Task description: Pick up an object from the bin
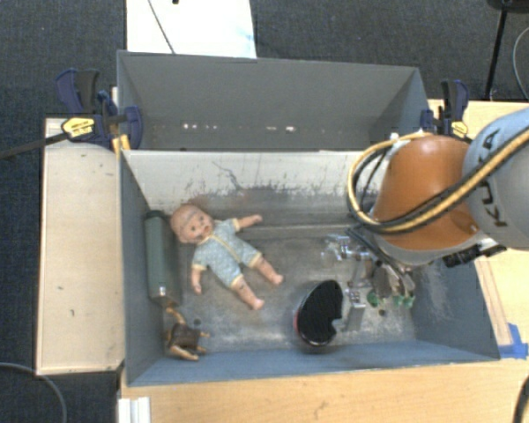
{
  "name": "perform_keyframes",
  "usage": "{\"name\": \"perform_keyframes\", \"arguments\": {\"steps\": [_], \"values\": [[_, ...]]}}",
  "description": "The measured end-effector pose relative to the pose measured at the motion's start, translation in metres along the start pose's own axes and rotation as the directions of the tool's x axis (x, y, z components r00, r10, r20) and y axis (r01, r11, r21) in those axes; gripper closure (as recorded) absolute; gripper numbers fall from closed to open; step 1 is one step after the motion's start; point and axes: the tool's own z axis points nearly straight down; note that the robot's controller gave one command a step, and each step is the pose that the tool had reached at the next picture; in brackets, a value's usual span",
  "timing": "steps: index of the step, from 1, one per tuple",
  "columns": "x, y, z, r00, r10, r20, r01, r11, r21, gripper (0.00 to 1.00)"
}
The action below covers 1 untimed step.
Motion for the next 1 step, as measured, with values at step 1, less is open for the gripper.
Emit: {"name": "perform_keyframes", "arguments": {"steps": [1], "values": [[-0.0019, -0.0001, -0.0042, 1.000, 0.000, 0.009, 0.000, 1.000, 0.000, 0.00]]}}
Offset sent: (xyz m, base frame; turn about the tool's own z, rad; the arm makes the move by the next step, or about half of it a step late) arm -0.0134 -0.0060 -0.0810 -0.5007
